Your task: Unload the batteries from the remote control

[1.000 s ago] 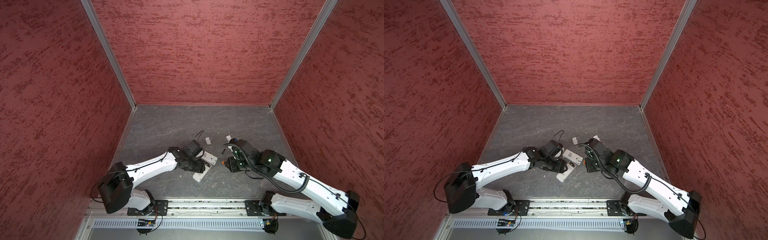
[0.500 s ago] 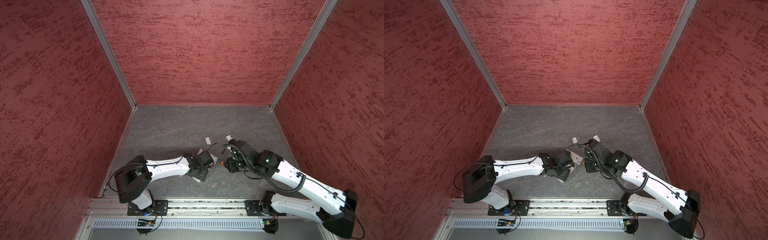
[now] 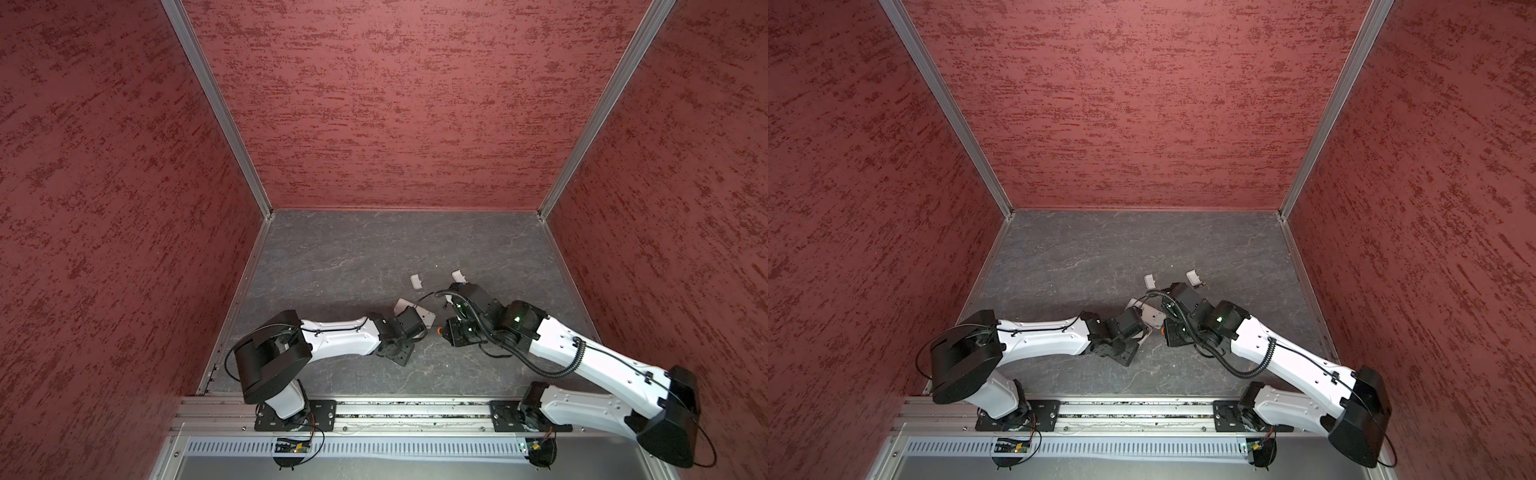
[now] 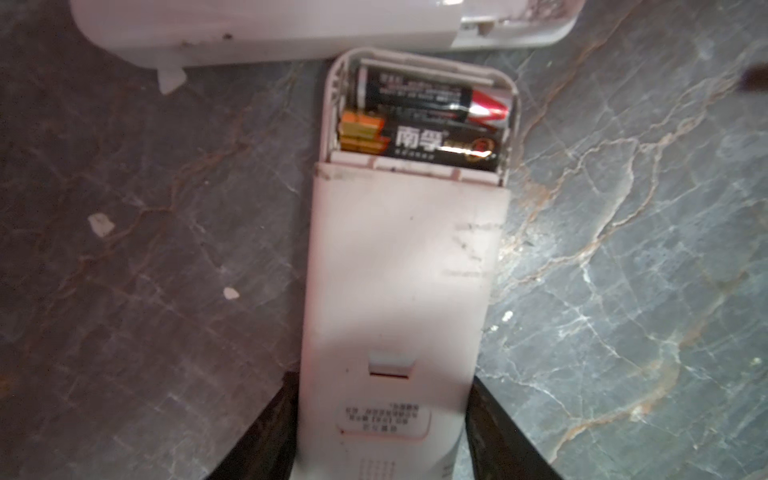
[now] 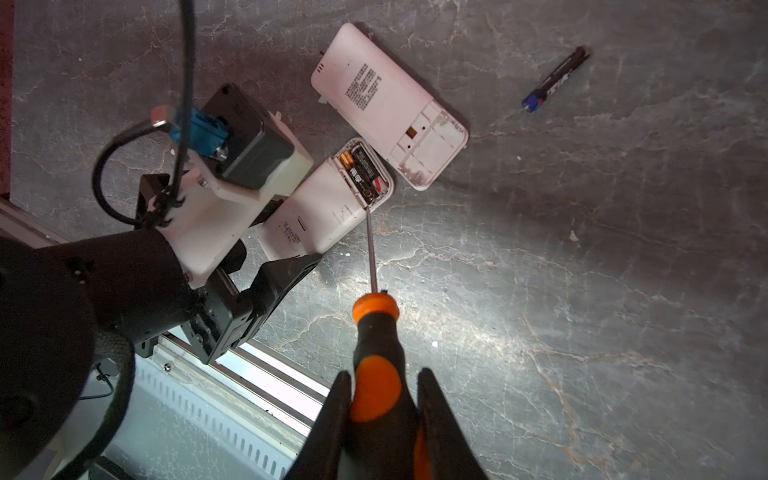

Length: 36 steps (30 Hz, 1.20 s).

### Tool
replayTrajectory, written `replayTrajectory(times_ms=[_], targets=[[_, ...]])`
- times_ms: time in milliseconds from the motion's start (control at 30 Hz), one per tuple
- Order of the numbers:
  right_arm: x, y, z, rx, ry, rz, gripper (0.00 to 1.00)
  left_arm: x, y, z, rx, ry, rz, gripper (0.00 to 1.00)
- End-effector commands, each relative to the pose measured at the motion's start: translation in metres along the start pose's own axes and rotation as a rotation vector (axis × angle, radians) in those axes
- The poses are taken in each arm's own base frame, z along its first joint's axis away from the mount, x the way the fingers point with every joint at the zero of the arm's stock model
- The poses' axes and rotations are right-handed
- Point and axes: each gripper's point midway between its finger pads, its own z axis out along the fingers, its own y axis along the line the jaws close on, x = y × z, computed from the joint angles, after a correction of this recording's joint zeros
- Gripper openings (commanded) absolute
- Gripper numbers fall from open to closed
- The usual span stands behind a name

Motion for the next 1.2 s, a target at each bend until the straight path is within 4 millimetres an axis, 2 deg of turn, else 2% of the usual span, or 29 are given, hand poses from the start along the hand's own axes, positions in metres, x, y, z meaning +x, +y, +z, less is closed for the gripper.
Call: replayTrajectory(times_ms=[0,100,733,1167], targets=[[-0.003,0.006,0.005,-0.024,-0.007,-0.024,0.00,0.016,-0.002,0.014,0.021,0.046,0.024,0.59],[-0.003,0.006,0.009,-0.019,-0.003,-0.034,0.00,0.016,-0.004,0.013,0.032,0.046,0.034,0.55],[-0.011,0.005,0.034,0.017,0.010,-0.076,0.00,0.027,-0.012,0.015,0.082,0.058,0.045,0.52],[-0.007,-0.005,0.036,0.069,0.027,-0.084,0.00,0.031,-0.013,0.017,0.079,0.069,0.054,0.50]])
